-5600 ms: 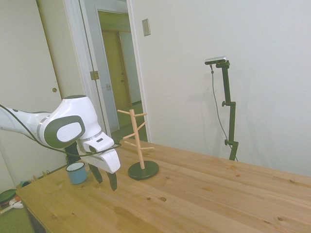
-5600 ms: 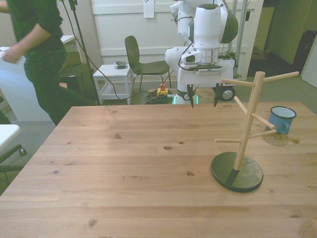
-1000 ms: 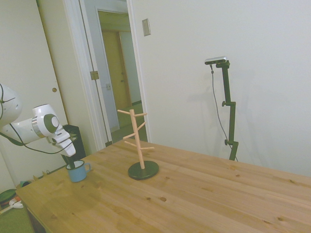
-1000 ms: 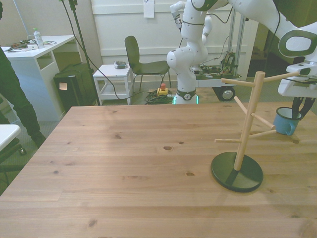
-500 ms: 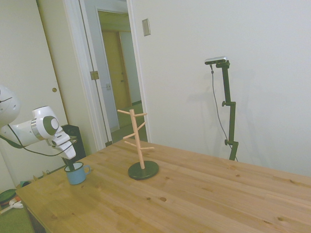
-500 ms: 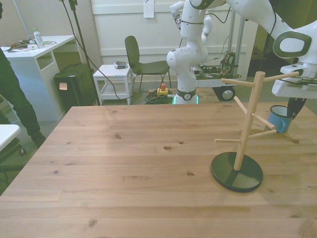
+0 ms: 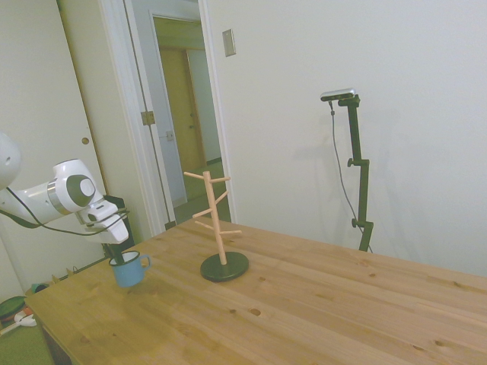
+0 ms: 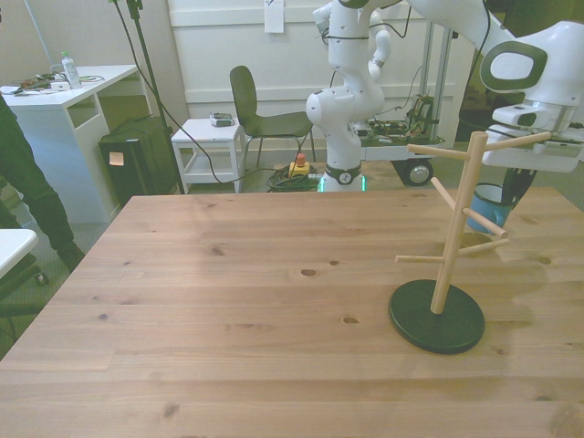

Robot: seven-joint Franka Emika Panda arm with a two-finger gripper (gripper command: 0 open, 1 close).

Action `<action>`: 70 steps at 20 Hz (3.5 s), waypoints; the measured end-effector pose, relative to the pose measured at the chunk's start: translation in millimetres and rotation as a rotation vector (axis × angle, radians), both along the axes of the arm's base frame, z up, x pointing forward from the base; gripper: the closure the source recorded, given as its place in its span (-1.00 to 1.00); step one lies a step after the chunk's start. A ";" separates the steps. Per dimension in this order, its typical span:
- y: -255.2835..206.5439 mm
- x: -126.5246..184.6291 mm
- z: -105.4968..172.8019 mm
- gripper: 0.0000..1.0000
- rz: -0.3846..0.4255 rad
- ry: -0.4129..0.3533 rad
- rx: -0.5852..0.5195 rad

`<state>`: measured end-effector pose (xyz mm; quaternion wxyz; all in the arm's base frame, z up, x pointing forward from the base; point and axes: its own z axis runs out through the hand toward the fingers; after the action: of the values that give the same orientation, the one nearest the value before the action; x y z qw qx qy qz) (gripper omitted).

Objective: Hang the mug

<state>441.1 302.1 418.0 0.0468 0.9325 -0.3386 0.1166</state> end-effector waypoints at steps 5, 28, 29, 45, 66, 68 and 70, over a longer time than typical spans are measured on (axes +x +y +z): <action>-32.2 4.5 36.5 1.00 0.052 -0.026 -0.024; -45.2 27.2 197.4 1.00 0.119 -0.120 -0.014; -42.9 33.6 199.3 1.00 0.119 -0.118 -0.009; -79.0 94.7 232.0 1.00 0.093 -0.117 0.013; -70.5 95.2 235.8 1.00 0.130 -0.106 0.020; -68.9 99.8 238.6 1.00 0.129 -0.105 0.023; -69.2 105.7 241.1 1.00 0.124 -0.102 0.027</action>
<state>546.8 232.9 659.1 0.0094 0.9451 -0.2837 0.1621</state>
